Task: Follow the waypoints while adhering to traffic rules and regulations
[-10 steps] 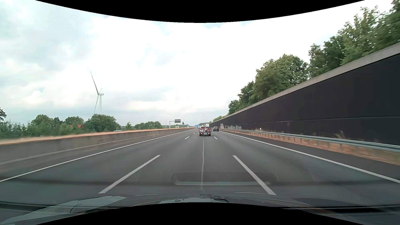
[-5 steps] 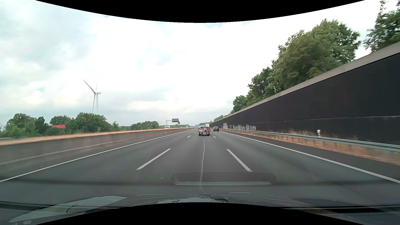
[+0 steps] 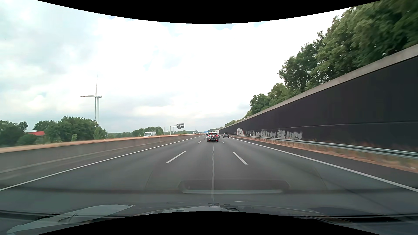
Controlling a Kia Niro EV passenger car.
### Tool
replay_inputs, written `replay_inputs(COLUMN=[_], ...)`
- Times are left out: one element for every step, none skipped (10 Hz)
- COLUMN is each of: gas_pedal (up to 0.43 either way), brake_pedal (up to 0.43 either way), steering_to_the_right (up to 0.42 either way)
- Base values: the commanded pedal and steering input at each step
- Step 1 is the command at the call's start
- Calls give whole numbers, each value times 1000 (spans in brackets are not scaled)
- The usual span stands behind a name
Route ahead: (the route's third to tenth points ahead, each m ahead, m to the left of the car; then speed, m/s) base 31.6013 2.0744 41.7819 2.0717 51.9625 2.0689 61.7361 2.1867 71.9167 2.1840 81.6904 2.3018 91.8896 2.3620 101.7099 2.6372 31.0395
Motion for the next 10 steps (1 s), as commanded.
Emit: replay_inputs(gas_pedal=[260, 260, 260, 260, 260, 260, 260, 260, 260, 260], brake_pedal=[0, 0, 0, 0, 0, 0, 0, 0, 0, 0], steering_to_the_right=[-3, -3, -3, -3, -3, -3, -3, -3, -3, -3])
